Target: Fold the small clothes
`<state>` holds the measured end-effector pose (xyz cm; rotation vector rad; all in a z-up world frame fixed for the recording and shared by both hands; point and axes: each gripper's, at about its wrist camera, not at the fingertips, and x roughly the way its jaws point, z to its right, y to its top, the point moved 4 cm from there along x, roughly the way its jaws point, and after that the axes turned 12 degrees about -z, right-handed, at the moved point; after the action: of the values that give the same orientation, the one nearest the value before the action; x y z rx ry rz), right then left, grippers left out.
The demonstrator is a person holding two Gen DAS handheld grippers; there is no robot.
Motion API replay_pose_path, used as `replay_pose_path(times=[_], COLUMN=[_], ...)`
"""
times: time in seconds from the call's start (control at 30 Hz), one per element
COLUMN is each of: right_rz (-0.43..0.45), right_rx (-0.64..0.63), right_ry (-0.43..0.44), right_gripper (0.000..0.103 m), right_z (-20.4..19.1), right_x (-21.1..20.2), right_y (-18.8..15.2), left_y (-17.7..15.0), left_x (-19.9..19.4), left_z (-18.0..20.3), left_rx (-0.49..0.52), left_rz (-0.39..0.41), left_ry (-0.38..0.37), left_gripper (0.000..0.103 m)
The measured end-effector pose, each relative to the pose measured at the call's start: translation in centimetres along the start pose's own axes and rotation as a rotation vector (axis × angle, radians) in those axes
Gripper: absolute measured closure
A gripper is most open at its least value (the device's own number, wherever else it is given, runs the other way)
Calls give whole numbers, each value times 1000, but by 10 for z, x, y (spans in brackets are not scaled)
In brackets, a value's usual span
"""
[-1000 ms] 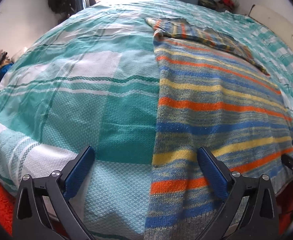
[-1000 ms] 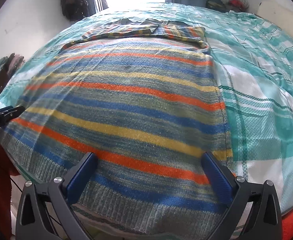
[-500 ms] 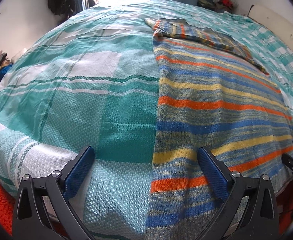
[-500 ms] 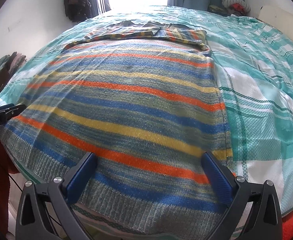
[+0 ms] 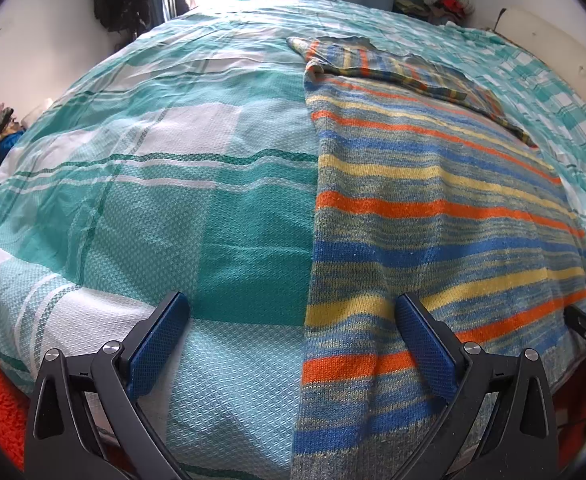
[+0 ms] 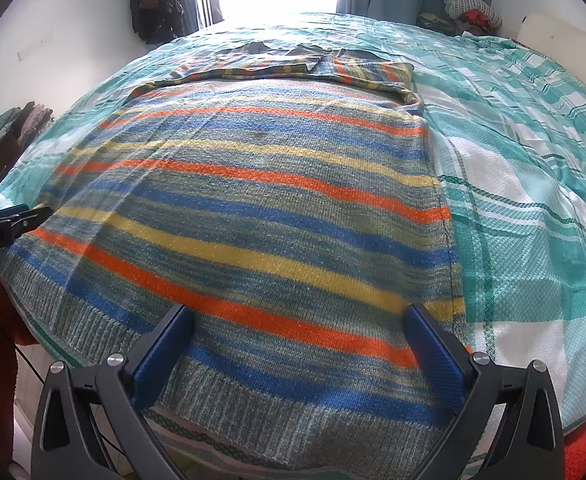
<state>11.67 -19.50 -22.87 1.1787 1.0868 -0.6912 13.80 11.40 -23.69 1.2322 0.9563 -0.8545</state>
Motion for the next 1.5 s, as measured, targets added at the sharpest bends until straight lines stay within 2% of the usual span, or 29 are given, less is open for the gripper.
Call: replay_pose_path(times=[0.37, 0.7, 1.37, 1.43, 1.5], right_rz=[4, 8, 32, 14, -7], right_rx=[-5, -10, -26, -31, 9], right_ry=[-3, -6, -28, -18, 7], right_gripper=[0, 0, 0, 0, 6], right_z=[0, 0, -2, -2, 12], right_x=[-1, -1, 0, -2, -21], right_y=[0, -2, -6, -4, 7], left_y=[-1, -5, -4, -3, -5], left_x=[-3, -11, -8, -13, -30], left_z=[0, -1, -2, -4, -11], left_rx=[-2, -8, -2, -15, -59], left_rz=[-10, -34, -37, -57, -41], left_ry=[4, 37, 26, 31, 7], left_gripper=[0, 0, 0, 1, 1])
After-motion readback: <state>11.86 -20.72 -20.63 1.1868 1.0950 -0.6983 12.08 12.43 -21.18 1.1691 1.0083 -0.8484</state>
